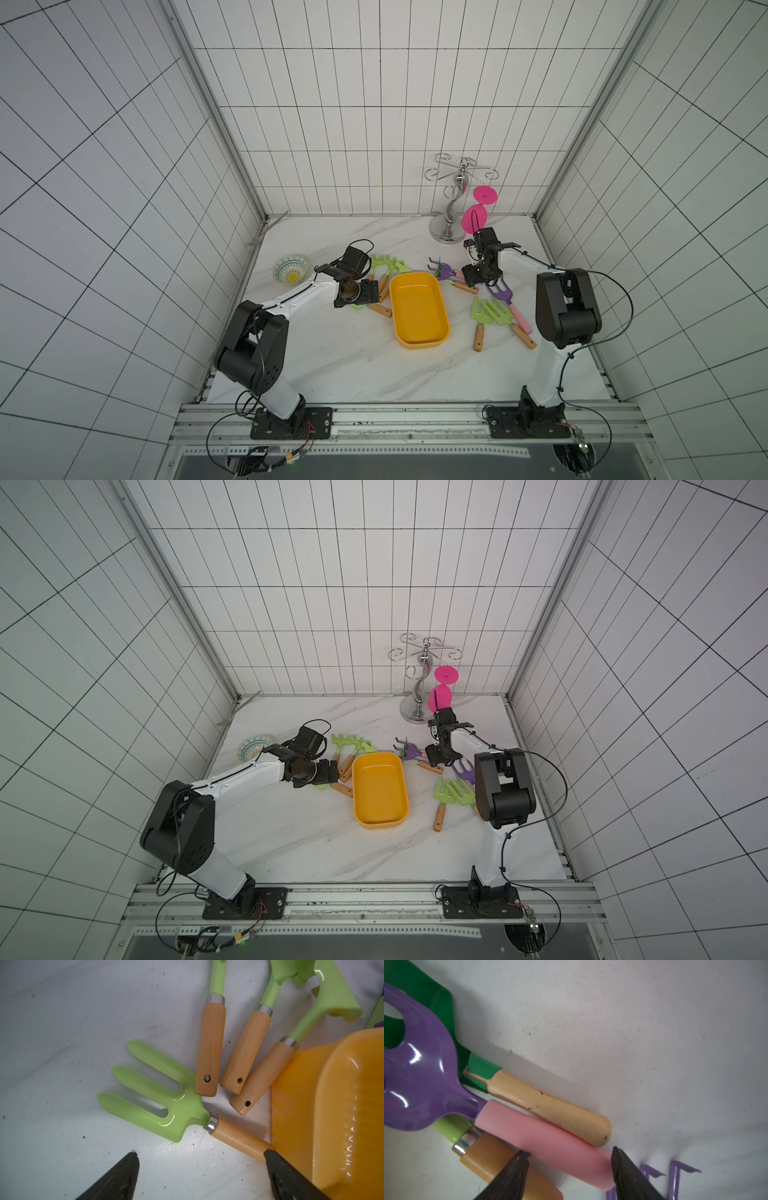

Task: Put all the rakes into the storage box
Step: Pick up the rake at the center of the board.

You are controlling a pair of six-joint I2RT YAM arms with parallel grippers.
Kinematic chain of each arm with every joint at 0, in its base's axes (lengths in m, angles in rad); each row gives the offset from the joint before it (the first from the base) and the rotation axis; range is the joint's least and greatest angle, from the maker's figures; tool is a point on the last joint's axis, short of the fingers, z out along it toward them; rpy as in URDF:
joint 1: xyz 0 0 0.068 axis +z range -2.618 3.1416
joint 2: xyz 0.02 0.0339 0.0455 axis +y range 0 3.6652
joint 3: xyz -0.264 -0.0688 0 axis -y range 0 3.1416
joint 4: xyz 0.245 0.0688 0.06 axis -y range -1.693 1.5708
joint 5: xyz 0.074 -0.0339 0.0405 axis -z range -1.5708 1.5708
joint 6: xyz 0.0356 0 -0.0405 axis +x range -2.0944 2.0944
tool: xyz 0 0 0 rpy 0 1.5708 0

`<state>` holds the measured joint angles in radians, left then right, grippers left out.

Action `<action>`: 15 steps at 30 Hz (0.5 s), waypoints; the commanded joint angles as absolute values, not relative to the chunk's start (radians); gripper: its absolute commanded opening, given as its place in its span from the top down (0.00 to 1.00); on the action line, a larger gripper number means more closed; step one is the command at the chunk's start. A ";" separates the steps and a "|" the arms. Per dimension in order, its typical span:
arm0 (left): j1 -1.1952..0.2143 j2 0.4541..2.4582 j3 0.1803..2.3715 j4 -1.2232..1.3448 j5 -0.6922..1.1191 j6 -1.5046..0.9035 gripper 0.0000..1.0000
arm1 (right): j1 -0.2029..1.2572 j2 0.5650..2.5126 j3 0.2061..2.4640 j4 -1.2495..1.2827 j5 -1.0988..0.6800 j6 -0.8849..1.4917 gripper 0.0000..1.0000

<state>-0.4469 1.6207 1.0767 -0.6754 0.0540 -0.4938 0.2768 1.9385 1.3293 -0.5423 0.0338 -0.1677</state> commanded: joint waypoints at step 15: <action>-0.441 1.625 1.066 -0.695 0.072 -0.483 0.05 | 0.362 1.943 1.290 -0.601 0.033 -0.149 0.53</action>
<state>-0.4446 1.6207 1.0737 -0.6891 0.0639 -0.4927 0.3405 1.9400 1.3216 -0.5724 0.0387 -0.1638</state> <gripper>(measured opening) 0.946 0.471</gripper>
